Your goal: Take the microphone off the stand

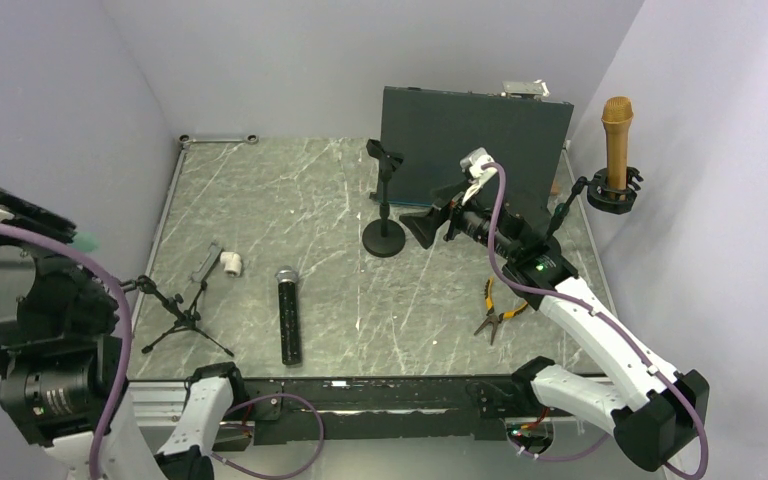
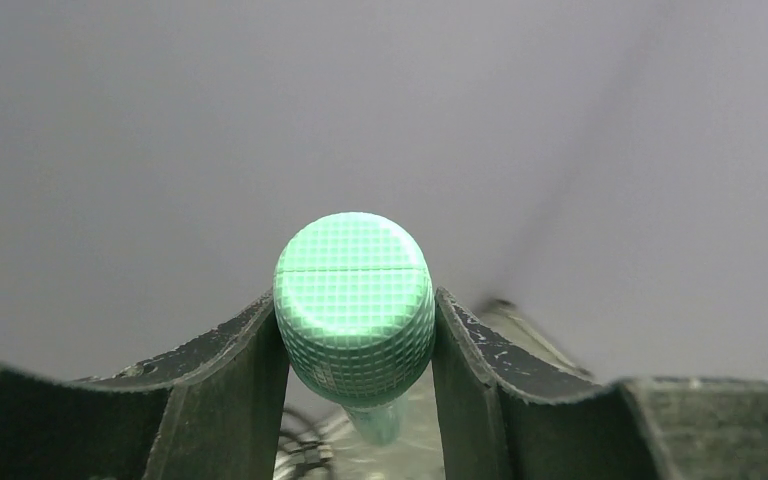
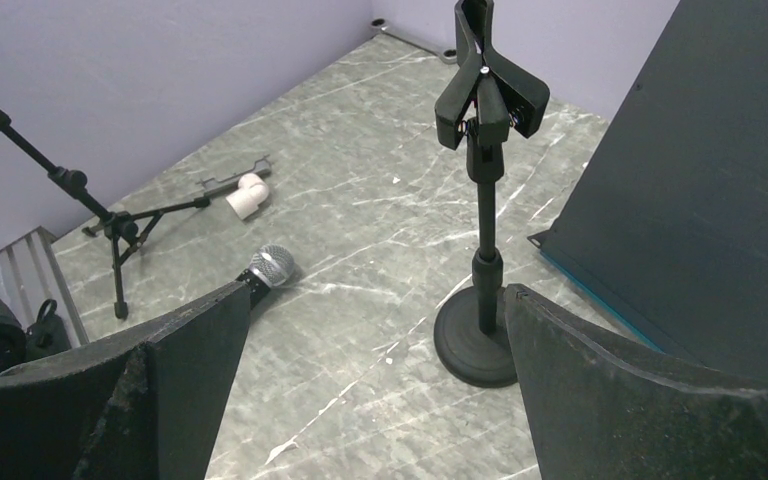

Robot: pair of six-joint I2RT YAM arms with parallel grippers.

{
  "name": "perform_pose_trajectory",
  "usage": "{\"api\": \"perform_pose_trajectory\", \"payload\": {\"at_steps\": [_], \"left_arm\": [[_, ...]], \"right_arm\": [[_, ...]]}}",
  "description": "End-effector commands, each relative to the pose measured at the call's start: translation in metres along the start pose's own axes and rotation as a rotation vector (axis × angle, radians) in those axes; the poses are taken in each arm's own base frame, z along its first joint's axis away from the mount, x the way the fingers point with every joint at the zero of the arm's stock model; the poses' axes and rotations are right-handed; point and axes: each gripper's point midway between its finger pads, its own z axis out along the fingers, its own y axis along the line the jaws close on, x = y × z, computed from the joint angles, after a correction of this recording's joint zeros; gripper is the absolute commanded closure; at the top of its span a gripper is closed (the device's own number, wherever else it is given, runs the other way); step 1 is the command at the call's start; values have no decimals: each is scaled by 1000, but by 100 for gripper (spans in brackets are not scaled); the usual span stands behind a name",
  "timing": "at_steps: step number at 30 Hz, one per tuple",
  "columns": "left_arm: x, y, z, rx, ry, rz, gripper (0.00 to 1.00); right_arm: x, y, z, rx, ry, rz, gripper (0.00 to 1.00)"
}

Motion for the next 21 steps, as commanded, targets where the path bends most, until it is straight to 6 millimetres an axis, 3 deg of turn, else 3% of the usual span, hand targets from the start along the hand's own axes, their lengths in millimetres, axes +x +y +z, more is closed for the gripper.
{"api": "perform_pose_trajectory", "payload": {"at_steps": [1,2,5,8,10,16,21], "left_arm": [[-1,-108,-34,638,14,-64,100],[3,-132,-51,803,24,-68,100],[19,-175,-90,1133,78,-76,100],[52,-207,-130,1467,231,-63,100],[78,-217,-156,1681,372,-67,100],[167,-224,-186,1811,673,-30,100],[278,-235,-231,1787,1149,51,100]], "right_arm": [[-23,1,1,2,-44,-18,0],[-23,1,1,3,-44,-18,0],[-24,1,0,6,-46,-20,0],[-27,1,-2,10,-49,-29,0],[-29,1,-3,10,-52,-36,0],[-29,1,-3,11,-49,-37,0],[-28,3,-2,0,-54,-25,0]]}}
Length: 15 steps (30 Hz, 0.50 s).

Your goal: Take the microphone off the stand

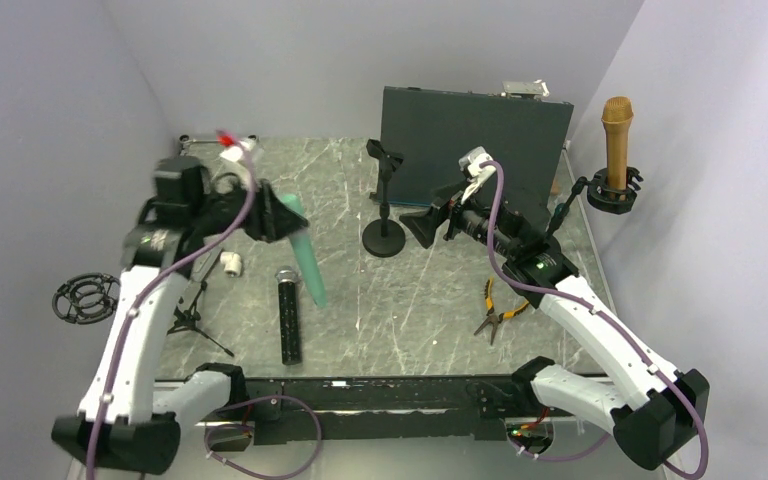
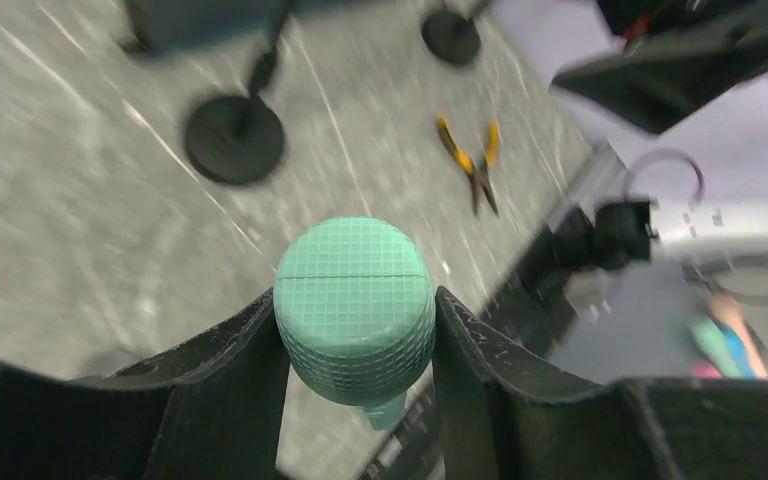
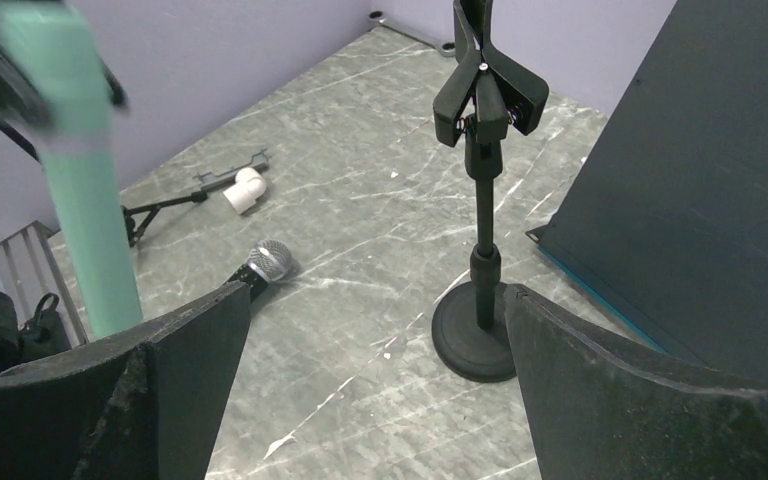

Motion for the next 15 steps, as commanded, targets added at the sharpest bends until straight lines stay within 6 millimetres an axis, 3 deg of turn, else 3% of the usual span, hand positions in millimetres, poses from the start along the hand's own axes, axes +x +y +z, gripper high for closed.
{"api": "perform_pose_trajectory", "payload": {"at_steps": [1,5,9,15], "left_arm": [[65,2,44,78,249,-156,100],[114,47,73,-84,423,-334,100],[167,84,88,-283,638,-437,100],[217,113,93,-564,761,-452,100]], "right_arm": [[-29,4,-4,-3,-72,-22,0],[-29,2,-7,14,-67,-29,0],[-30,1,-11,26,-78,-35,0],[-28,1,-11,25,-73,-36,0]]}}
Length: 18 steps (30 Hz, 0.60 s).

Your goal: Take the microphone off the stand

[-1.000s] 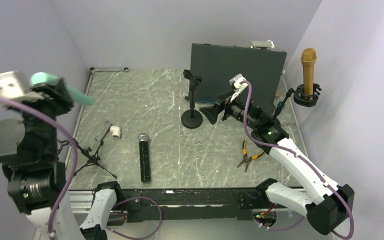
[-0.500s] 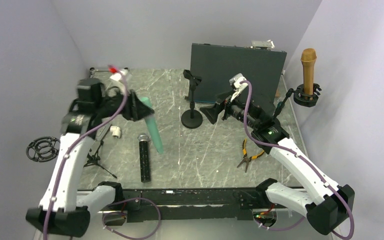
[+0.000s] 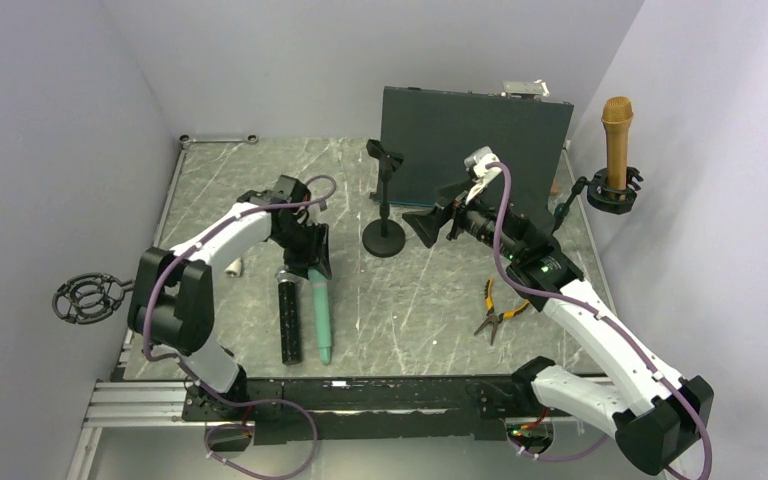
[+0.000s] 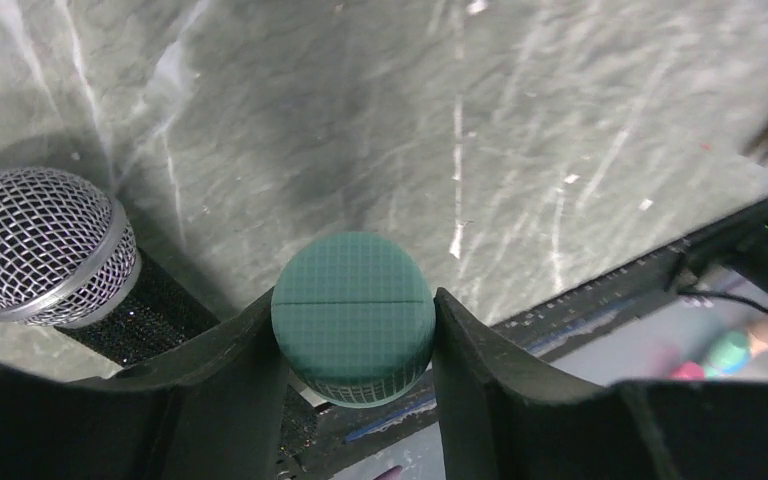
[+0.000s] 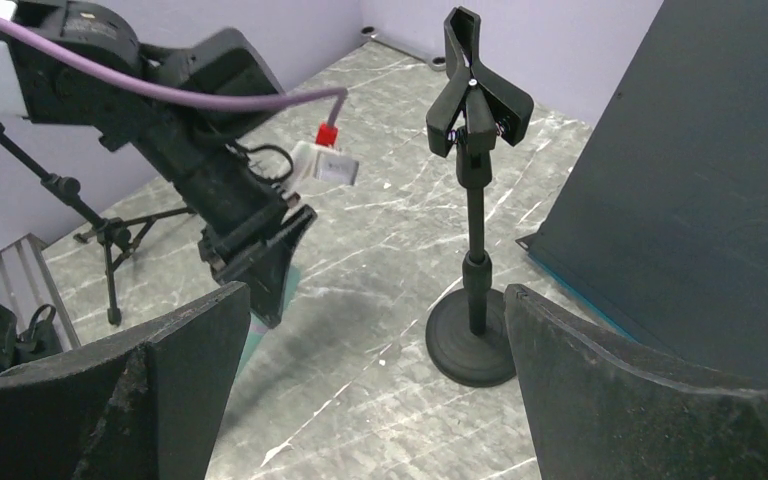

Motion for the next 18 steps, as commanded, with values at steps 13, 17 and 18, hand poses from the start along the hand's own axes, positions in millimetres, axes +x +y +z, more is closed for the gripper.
{"api": "perform_pose_trajectory", "payload": {"at_steps": [13,17,18], "left_arm": [[8,49,55,-408,1,-101,83],[6,52,62,-419,-17,-110,64],[8,51,64,-418,-18,-111,59]], "right_arm": [[-16,1,-7,10,-51,-28,0],[-17,1,-6,8,-44,-30,0],[-17,1,-6,9,-44,-30,0]]}}
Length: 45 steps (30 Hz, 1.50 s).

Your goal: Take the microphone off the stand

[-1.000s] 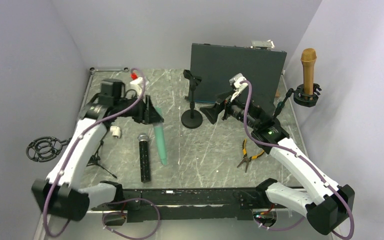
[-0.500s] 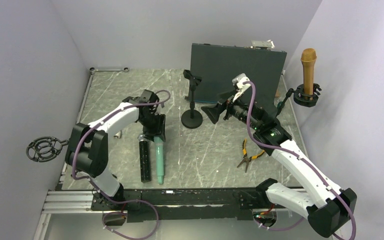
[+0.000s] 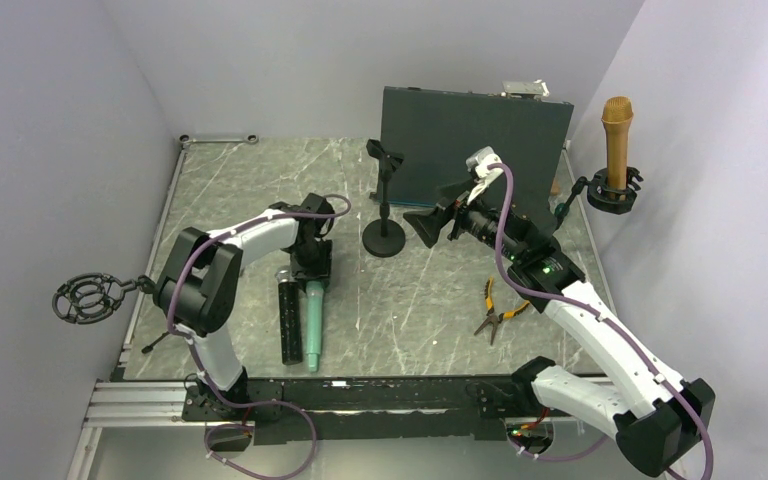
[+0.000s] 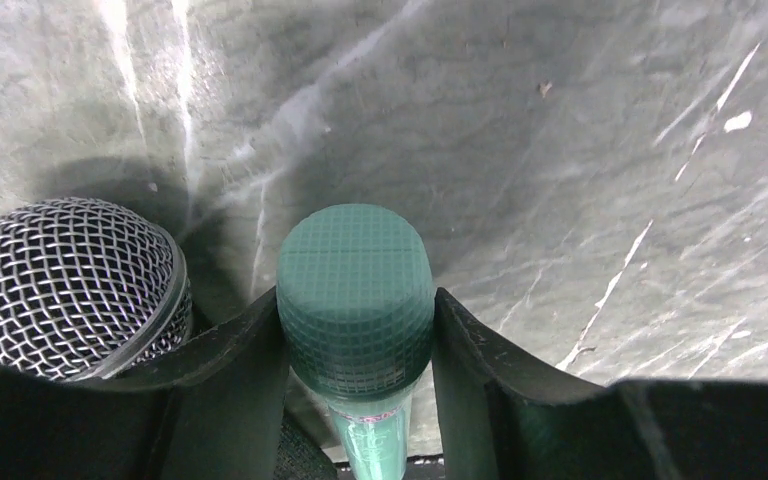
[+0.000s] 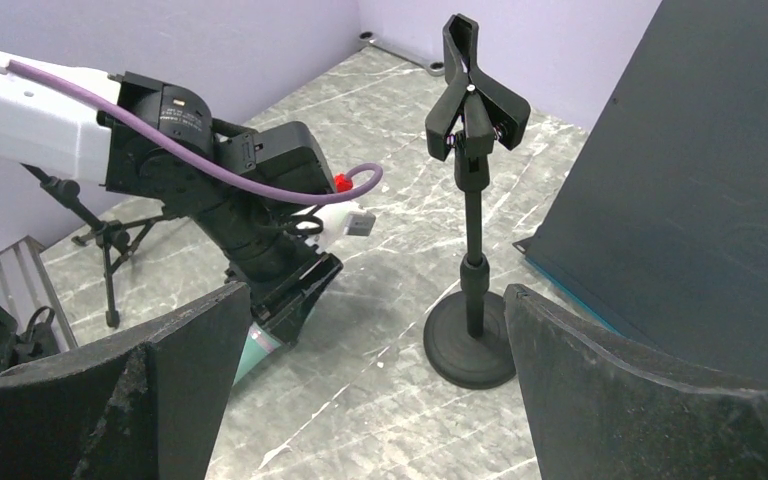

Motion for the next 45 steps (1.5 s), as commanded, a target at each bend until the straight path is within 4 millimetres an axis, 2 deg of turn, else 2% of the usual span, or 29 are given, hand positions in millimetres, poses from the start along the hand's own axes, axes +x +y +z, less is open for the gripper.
{"api": "perform_pose_trajectory", "payload": {"at_steps": [1,5,11,15,19,23,27,32,39,45], "left_arm": [[-13,-3,6,-18,-77,-35,54],[-13,-5,5,-15,-81,-25,45],[-17,-12,-12,6,-114,-17,30],[-21,-11,-30,5,-157,-15,22],[-25,-14,-56,27,-215,-12,8],[-28,-14,-84,40,-266,-12,6],[-27,-13,-120,65,-335,-11,4],[-17,-8,-176,110,-448,2,5],[9,32,-254,52,-646,-14,6],[34,80,-319,-59,-832,-70,6]], "right_arm": [[-14,0,-4,8,-35,-23,0],[-12,0,-3,9,-35,-21,0],[-12,-1,-2,11,-30,-20,0],[-12,-2,-2,14,-25,-21,0],[-12,-3,-2,18,-28,-19,0],[-12,-1,-1,12,-24,-17,0],[-12,-3,-1,21,-24,-20,0],[-13,-2,-1,15,-22,-15,0],[-12,1,2,0,-24,-1,0],[-9,2,11,0,-5,59,0]]}}
